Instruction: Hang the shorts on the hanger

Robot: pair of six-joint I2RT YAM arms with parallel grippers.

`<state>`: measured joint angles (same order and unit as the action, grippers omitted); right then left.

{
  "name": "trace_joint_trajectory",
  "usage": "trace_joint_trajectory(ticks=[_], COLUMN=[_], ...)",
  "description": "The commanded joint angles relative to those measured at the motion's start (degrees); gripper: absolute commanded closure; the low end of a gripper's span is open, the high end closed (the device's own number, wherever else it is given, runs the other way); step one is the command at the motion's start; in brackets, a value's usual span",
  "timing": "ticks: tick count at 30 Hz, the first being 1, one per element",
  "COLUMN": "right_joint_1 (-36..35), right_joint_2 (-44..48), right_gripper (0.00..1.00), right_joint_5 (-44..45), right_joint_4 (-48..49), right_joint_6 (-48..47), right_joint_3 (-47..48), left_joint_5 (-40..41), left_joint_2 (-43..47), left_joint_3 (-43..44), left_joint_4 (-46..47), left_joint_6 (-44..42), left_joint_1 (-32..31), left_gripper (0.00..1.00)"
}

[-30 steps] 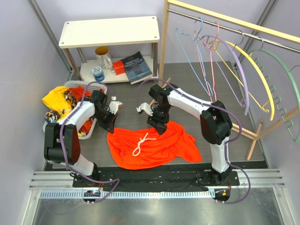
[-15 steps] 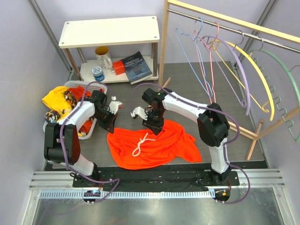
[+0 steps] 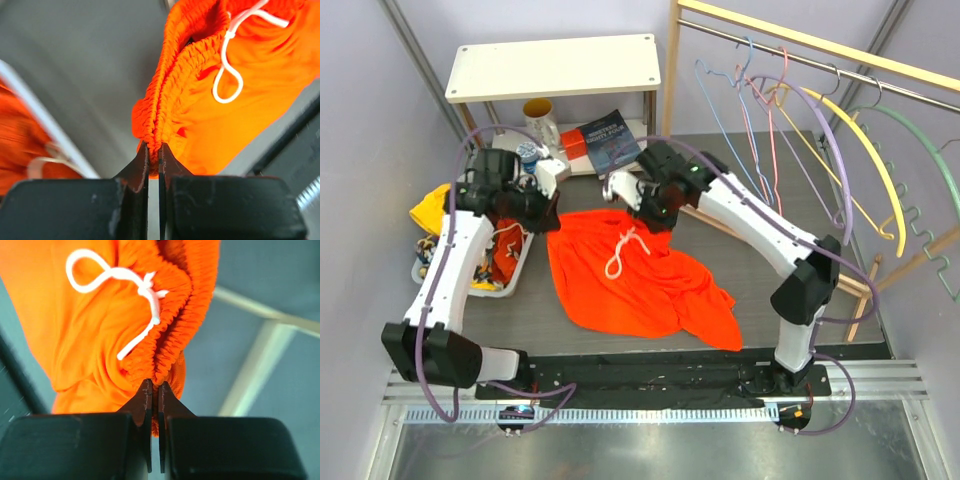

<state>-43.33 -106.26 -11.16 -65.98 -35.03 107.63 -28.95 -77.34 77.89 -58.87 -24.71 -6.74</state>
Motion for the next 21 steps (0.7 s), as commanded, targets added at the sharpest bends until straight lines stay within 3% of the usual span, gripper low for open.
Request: trace_joint_trajectory(ticks=[1,6,9,16,21], right_joint_1=[1.41,1.23,-2.53,-15.8,-15.64], right_joint_2=[6.23,10.44,15.88,26.45,25.58], right_gripper=[0.99,0.99,0.99,0.99,0.99], right_joint_5=[8.25,8.7,8.96,14.05,18.44], right_joint_4=[0.85,-3.01,-5.83,-7.68,-1.72], right_joint_6=[2.24,0.84,-2.84,1.17,3.12], right_joint_3=[13.35,19.8,15.26,0.3,-6.53], left_joint_5=[-2.69,-6.28,-11.03,-15.17,-11.58], left_joint_2=[2.37,2.2,3.68,14.4,13.36], left_joint_3=[12.09,25.19,28.37,18.45,12.21], left_joint_4=[-0.02,-3.87,-9.32,-10.04,-9.34], left_joint_6=[0.27,-1.65,-5.61,-7.02,-2.21], left_joint_1=[-0.02,-0.46,-1.25,-3.19,-3.19], left_gripper=[1.0,1.0,0.99,1.0,1.0])
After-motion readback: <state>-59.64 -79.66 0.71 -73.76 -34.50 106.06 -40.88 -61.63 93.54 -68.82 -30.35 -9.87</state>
